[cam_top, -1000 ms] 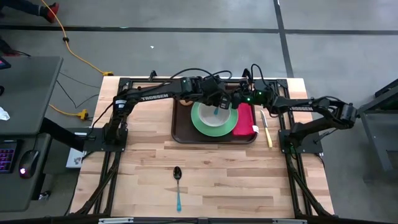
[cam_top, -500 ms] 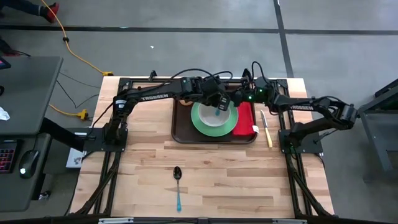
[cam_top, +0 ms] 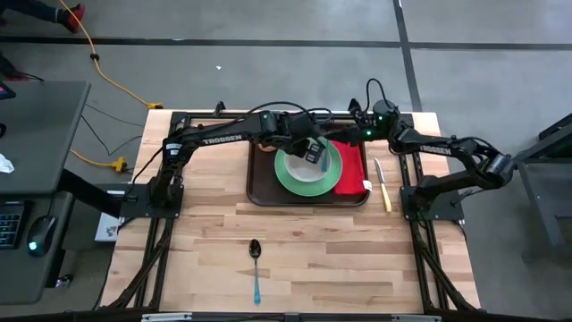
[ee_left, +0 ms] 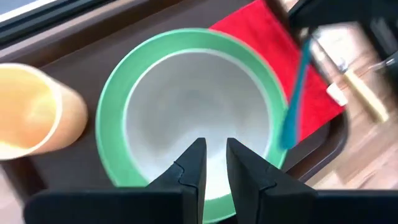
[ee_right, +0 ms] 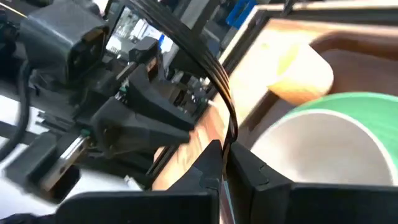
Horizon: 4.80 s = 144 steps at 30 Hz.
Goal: Set up tray
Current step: Put the blue fork on top of the red table napkin on the brown tray
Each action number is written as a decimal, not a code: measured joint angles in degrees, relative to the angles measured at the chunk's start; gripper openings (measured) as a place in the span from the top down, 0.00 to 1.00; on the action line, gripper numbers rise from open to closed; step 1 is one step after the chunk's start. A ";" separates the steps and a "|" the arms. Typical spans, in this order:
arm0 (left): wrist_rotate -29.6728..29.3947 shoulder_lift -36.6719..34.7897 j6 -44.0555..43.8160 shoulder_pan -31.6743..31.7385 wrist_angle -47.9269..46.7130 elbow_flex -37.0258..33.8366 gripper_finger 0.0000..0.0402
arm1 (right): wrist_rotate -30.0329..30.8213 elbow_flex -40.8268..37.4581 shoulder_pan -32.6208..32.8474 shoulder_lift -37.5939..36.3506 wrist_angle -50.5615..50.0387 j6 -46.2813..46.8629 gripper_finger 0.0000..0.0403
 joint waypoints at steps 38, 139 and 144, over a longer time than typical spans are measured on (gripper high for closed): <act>-15.10 -0.06 8.73 0.00 -25.75 0.00 0.77 | -19.89 0.04 -19.67 -0.04 -33.45 -20.63 1.00; -2.82 -41.55 7.28 -0.02 22.93 -64.74 0.77 | -8.38 -10.99 -13.11 0.09 -28.51 -15.98 1.00; -2.83 -41.53 7.27 -0.03 22.99 -64.74 0.77 | -8.03 -10.99 -13.06 0.57 -28.92 -16.70 1.00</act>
